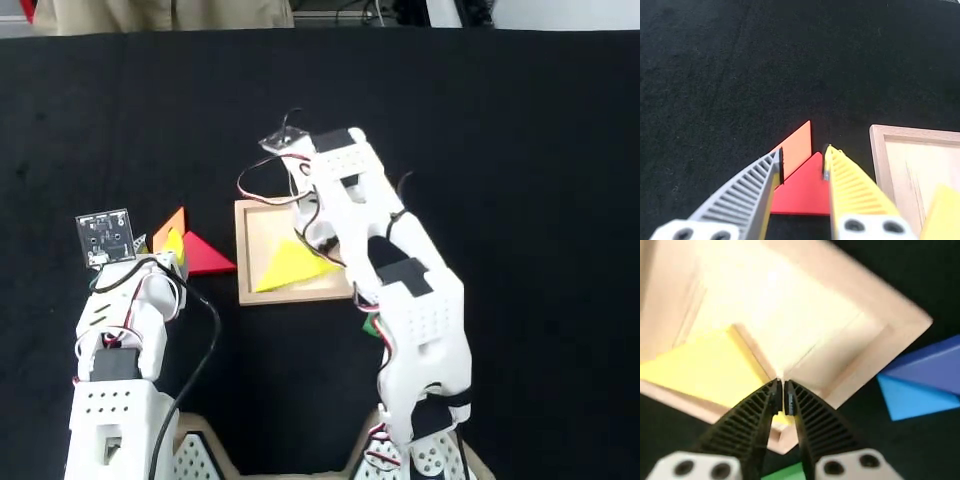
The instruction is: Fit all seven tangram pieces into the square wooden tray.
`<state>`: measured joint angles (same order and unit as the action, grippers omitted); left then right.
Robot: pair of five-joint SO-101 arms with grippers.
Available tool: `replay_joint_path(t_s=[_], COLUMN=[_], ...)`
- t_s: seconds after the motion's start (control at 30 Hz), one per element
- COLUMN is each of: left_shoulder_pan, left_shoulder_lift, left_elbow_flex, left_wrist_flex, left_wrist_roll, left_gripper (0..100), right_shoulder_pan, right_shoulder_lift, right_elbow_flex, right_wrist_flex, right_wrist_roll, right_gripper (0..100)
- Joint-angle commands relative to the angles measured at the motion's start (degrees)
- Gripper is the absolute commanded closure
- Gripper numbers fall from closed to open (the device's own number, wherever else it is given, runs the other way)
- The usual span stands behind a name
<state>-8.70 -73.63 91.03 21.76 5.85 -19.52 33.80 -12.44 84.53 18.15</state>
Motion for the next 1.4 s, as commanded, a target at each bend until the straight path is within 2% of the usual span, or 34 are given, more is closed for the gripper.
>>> replay_joint_path(t_s=[0.0,0.1,0.27,0.43,0.5,0.7,0.83,1.37], left_shoulder_pan=[0.66,0.66,0.66,0.66,0.66,0.66,0.66,0.66], left_shoulder_lift=[-0.70,-0.70,-0.70,-0.70,-0.70,-0.70,-0.70,-0.70], left_elbow_flex=[-0.57,-0.57,-0.57,-0.57,-0.57,-0.57,-0.57,-0.57], left_wrist_flex=[-1.41,-1.41,-1.41,-1.41,-1.41,-1.41,-1.41,-1.41], left_wrist_roll=[-0.26,-0.26,-0.26,-0.26,-0.26,-0.26,-0.26,-0.26], left_gripper=[85,85,85,85,85,85,85,85], right_shoulder_pan=[0.53,-1.41,-1.85,-4.48,-6.33,-8.00,-7.82,-7.91], right_shoulder_lift=[-7.96,-13.76,-22.20,-20.00,-16.57,-5.58,-1.80,-0.66], right_elbow_flex=[2.68,7.96,12.26,12.09,10.95,2.59,-1.45,-2.07], right_wrist_flex=[1.14,0.62,-7.21,-18.46,-20.40,-20.13,-15.65,-5.27], right_wrist_roll=[1.41,4.48,5.01,-2.37,-2.55,-2.90,-2.81,-2.55], right_gripper=[98.8,98.8,98.8,98.8,98.8,98.8,98.8,98.8])
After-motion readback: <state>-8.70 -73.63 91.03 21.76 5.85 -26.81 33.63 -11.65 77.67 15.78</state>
